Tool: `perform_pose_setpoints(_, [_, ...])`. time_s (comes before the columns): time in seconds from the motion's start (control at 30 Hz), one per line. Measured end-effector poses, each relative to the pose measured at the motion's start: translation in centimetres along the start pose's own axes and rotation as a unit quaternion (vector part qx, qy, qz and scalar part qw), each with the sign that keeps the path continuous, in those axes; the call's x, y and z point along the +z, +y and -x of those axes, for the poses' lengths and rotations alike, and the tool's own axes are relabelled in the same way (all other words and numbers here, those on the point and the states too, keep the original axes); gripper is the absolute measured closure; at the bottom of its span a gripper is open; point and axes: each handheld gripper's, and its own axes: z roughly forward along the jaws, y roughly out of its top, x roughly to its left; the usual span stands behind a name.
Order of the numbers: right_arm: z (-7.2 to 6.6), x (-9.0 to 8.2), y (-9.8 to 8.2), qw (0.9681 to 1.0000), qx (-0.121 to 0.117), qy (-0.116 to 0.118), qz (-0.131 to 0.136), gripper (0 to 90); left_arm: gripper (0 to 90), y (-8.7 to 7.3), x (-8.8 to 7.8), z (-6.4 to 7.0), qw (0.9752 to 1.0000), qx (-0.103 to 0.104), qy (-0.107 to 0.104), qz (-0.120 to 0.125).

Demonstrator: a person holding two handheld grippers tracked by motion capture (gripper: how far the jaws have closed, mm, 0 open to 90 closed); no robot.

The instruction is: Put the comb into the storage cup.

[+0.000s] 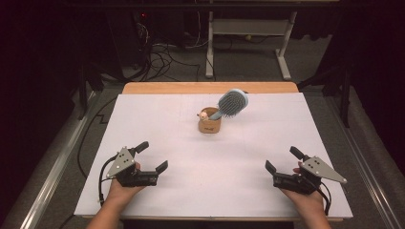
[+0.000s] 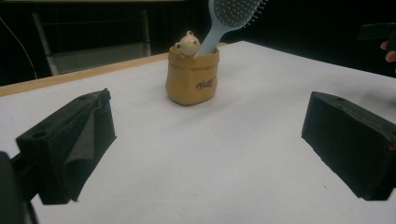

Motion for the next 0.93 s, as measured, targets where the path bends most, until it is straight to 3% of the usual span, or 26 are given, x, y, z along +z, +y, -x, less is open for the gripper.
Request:
perform_pose_setpoints(0.23, [0.1,-1.4,-0.4,0.9999,0.002,-0.007,0.015,0.1,3.5,-0.1,-0.2,0.3,1.0000,0.000,-0.001,-0.002])
perform_pose_setpoints(0.5, [0.4,-1.5,-0.4,0.9997,0.004,-0.011,0.023,0.1,3.7,-0.1,0.0,0.6,1.0000,0.001,-0.006,-0.005])
perform_pose_setpoints(0.6, [0.1,-1.3,-0.4,0.9998,-0.005,-0.008,0.018,0.1,3.6,-0.2,0.3,0.9,0.9998,0.010,-0.008,-0.012])
perform_pose_setpoints(0.93, [0.1,-1.2,-0.5,0.9998,-0.008,-0.009,0.015,0.2,3.6,0.1,-0.1,0.8,1.0000,0.007,-0.006,-0.002])
